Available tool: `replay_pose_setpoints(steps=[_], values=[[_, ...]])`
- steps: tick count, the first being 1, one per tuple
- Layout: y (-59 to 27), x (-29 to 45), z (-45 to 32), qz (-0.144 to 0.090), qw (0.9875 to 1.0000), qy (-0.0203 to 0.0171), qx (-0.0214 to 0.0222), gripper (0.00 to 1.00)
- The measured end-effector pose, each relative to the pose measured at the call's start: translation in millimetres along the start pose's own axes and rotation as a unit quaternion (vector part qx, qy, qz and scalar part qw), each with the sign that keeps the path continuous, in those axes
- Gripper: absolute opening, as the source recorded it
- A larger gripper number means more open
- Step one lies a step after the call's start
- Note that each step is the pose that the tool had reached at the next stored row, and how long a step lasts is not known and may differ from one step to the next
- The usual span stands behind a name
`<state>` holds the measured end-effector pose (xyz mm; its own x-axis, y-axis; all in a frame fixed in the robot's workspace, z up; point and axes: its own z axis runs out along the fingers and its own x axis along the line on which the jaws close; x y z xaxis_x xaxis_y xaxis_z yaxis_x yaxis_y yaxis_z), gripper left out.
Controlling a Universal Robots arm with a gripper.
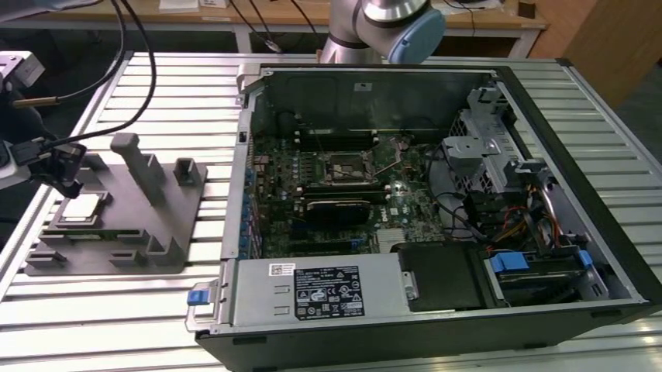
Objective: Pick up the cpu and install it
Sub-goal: 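Pick up the cpu and move it towards the insertion slot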
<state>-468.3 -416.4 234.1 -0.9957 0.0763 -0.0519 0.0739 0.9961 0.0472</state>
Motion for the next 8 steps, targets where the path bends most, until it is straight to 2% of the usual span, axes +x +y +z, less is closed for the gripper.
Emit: replay_pose_setpoints(steps=[5,8], values=[[-1.3,0.7,8.7,-0.002,1.0,0.0016,-0.0007,0.11],[-1.6,1.2,13.3,-0.002,1.0,0.0055,-0.0004,0.11]])
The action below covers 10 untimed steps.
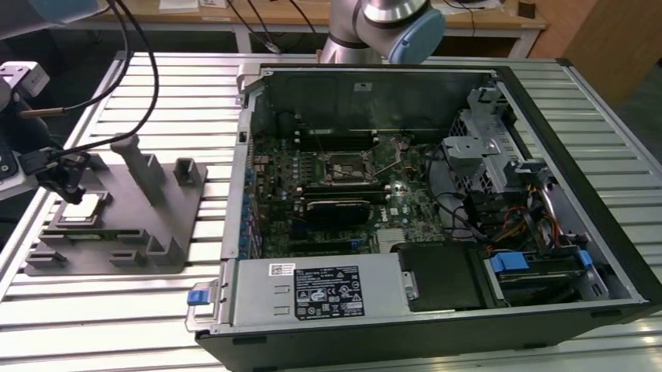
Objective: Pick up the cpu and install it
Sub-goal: 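Pick up the cpu and move it towards the insertion slot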
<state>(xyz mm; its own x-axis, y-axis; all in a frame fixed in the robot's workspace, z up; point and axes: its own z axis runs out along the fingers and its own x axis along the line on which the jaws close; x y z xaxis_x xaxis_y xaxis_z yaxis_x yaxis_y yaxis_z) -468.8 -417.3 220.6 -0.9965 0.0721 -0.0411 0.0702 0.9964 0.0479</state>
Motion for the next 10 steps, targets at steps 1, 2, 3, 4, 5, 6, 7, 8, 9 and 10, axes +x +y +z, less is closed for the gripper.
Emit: replay_pose_setpoints(steps=[1,2,3,4,5,6,7,8,9,10], values=[[-0.1,0.2,1.4,0.0,1.0,0.0015,0.0001,0.11],[-0.2,0.2,2.9,0.0,1.0,0.0032,0.0002,0.11],[-0.2,0.4,4.3,0.0,1.0,0.0049,0.0003,0.11],[-0.3,0.6,5.8,0.0,1.0,0.0063,0.0004,0.11],[-0.4,0.8,7.6,0.0,1.0,0.0077,0.0005,0.11],[-0.5,1.2,9.1,0.0,1.0,0.0086,0.0006,0.11],[-0.7,1.6,10.2,0.0,1.0,0.0087,0.0007,0.11],[-0.7,2.0,11.2,0.0,1.0,0.0088,0.0007,0.11],[-0.8,2.5,12.3,0.0,1.0,0.0088,0.0006,0.11],[-0.8,3.0,13.3,-0.001,1.0,0.0087,0.0006,0.11]])
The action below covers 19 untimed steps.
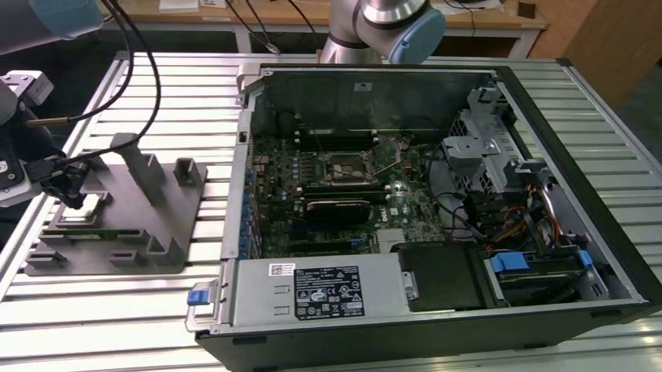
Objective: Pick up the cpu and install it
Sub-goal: 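Pick up the cpu and move it towards the insertion slot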
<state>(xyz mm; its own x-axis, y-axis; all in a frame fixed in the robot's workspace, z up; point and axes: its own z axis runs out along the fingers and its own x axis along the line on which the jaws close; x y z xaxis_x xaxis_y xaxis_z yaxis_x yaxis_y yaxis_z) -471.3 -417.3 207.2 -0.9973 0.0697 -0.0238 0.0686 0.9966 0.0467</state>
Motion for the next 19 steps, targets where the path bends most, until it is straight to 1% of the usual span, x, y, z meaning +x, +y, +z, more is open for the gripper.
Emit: replay_pose_setpoints(steps=[6,11,19], values=[[-0.7,6.0,4.9,-0.006,1.0,0.0003,-0.0002,0.11],[-0.8,6.2,8.5,-0.011,0.9999,0.0006,-0.0003,0.11],[-0.5,6.0,9.9,-0.015,0.9999,0.0008,-0.0003,0.11]])
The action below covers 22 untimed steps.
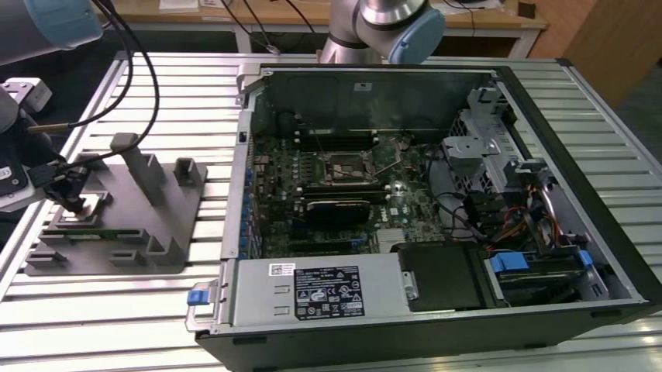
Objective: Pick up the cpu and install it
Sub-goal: 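Pick up the cpu and move it towards the insertion slot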
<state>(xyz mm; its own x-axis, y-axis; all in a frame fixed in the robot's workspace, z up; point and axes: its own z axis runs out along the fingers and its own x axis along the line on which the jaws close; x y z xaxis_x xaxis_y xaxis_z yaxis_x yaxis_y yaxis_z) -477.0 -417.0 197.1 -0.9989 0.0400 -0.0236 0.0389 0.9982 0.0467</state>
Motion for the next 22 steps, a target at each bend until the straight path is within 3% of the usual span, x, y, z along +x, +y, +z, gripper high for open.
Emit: replay_pose_setpoints(steps=[4,6,8,14,18,22], values=[[0.0,0.0,0.1,0.0,1.0,0.0,0.0,0.11],[0.0,0.0,0.1,0.0,1.0,0.0,0.0,0.17],[0.0,0.0,0.2,0.0,1.0,0.0,0.0,0.29],[0.0,0.0,0.3,0.0,1.0,0.0,0.0,0.47],[0.0,0.0,0.4,0.0,1.0,0.0,0.0,0.65],[0.0,-0.1,0.9,-0.001,1.0,-0.0001,-0.0001,0.65]])
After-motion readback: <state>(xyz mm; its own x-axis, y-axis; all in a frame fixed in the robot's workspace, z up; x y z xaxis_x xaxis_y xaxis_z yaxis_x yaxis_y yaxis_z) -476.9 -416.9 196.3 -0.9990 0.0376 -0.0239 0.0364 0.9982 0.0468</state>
